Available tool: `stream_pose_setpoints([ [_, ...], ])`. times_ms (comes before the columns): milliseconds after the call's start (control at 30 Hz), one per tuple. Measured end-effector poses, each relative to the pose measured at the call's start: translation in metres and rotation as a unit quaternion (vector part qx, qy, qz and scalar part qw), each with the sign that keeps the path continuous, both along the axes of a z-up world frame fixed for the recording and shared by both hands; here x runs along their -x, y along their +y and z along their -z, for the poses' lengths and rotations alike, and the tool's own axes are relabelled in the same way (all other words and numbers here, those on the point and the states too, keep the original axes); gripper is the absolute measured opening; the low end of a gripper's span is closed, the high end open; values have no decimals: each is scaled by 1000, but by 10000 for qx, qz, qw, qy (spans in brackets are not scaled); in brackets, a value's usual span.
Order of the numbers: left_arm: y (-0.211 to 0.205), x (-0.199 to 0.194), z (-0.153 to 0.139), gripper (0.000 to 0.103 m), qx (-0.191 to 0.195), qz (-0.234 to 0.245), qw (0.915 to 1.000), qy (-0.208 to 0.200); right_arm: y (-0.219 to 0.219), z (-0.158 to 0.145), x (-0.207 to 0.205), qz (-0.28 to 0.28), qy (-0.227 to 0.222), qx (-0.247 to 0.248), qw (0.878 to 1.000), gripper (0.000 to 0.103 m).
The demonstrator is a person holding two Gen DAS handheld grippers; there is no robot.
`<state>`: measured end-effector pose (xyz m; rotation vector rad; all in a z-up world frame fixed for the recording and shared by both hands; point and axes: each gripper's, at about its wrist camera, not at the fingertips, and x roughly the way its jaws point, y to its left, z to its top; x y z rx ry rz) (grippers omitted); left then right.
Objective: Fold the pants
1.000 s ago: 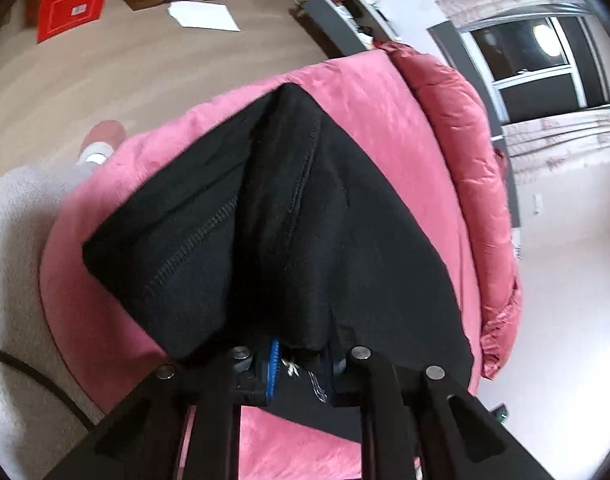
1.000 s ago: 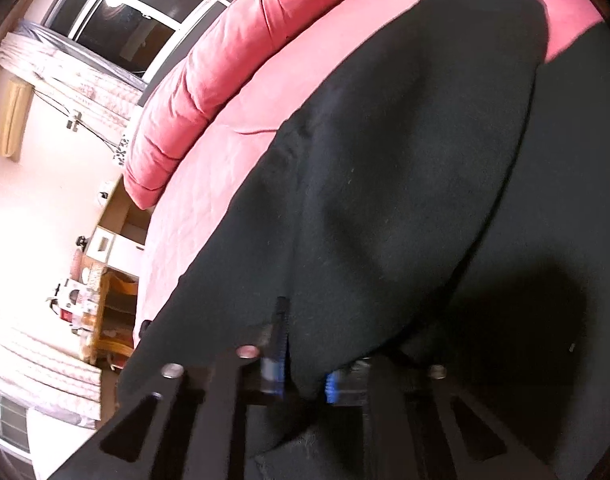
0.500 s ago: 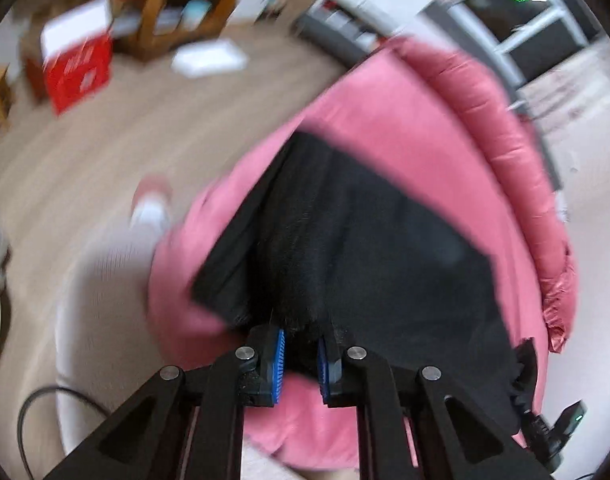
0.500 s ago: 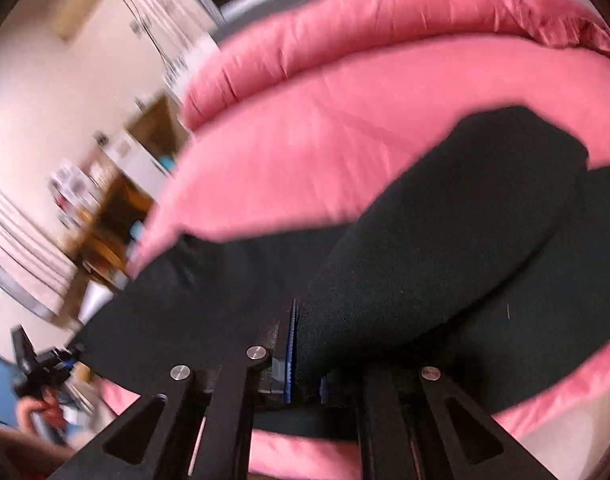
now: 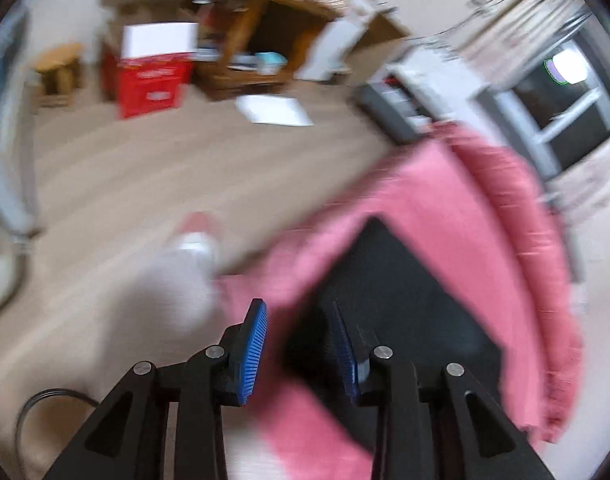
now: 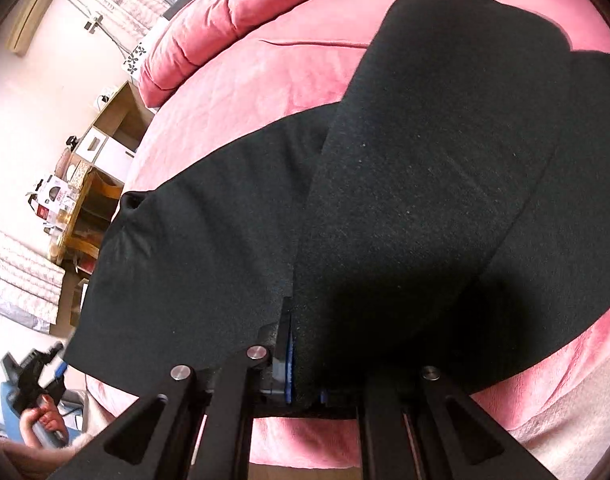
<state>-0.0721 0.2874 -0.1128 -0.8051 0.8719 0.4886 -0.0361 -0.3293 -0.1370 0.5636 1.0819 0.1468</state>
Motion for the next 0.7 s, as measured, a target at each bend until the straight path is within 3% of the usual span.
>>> stream_pose_setpoints([
  [100, 1, 6, 0, 33, 17, -169, 9999, -22, -4, 0, 3, 9, 11, 14, 10000, 9],
  [167, -6, 1, -11, 33, -172, -62, 9996, -225, -3, 1, 1, 1, 15, 24, 10000, 9],
  [267, -39, -15, -36, 33, -812, 716, 9925, -561, 3, 4, -6, 37, -3, -52, 10000, 11],
  [400, -88, -47, -42, 35, -981, 2060, 9708, -740, -7, 0, -9, 296, -170, -281, 9990, 21],
  [433, -100, -59, -37, 35, -864, 2480, 9625, -678, -13, -4, -9, 375, -280, -321, 9984, 24],
  [533, -124, -85, -19, 35, -802, 2951, 9513, -392, -28, -13, -9, 547, -535, -294, 9966, 37],
  [667, -135, -105, 13, 34, -885, 3067, 9473, 258, -65, -21, -10, 986, -800, -465, 9908, 43],
  [700, -135, -105, 14, 34, -883, 3047, 9480, 254, -79, -22, -12, 1136, -875, -519, 9883, 44],
])
